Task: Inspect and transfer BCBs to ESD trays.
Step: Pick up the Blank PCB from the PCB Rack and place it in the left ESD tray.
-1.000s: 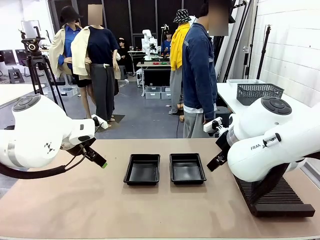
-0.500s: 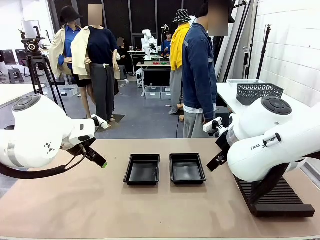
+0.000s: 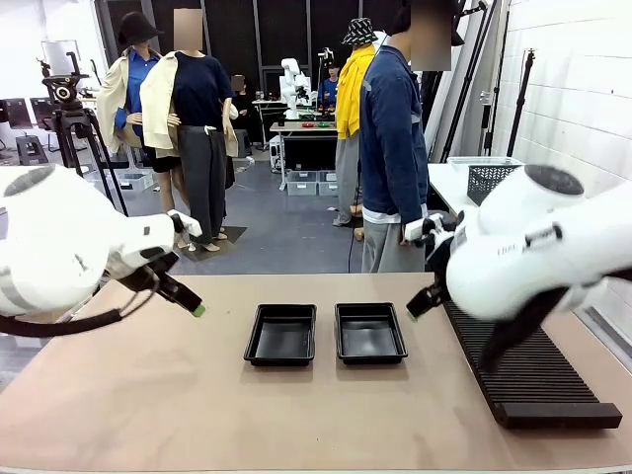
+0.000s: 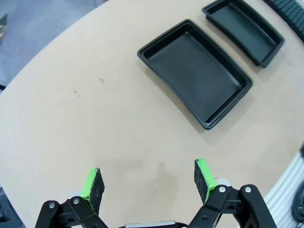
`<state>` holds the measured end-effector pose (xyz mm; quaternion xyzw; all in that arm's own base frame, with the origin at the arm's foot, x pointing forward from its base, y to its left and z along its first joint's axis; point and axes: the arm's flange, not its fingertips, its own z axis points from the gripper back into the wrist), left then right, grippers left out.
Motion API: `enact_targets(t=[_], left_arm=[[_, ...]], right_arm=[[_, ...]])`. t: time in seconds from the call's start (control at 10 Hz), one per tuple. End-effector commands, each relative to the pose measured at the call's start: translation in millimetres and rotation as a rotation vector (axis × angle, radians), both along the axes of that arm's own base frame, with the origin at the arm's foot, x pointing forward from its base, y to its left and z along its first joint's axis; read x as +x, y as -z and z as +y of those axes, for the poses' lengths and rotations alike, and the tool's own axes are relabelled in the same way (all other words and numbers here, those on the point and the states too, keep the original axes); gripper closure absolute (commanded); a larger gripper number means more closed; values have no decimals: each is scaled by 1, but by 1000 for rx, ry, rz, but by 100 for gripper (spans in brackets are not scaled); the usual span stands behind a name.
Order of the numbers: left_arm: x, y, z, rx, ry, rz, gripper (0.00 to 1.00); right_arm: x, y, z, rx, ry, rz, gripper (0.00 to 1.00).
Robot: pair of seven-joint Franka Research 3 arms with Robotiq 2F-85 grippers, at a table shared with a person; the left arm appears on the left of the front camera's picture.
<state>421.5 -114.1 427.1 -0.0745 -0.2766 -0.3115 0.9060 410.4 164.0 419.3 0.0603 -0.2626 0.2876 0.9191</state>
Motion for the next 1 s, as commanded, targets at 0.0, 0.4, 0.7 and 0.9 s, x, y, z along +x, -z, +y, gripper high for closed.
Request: enact_targets(t=[0.0,0.4,0.7,0.9], left_arm=[[23,-32,39,-76,25,80,0],[57,-61,122,-507,77,305,0],[35,-59,165,-705,32,319,0],[19,-57,199,-850,-65,277,0]], right_arm=[[24,-41,-25,72,9,81,0],[59,-93,-68,341,-30,230,0],[42,-113,-133,641,-76,310,0],[30,-105,-184,838,-43,328,0]])
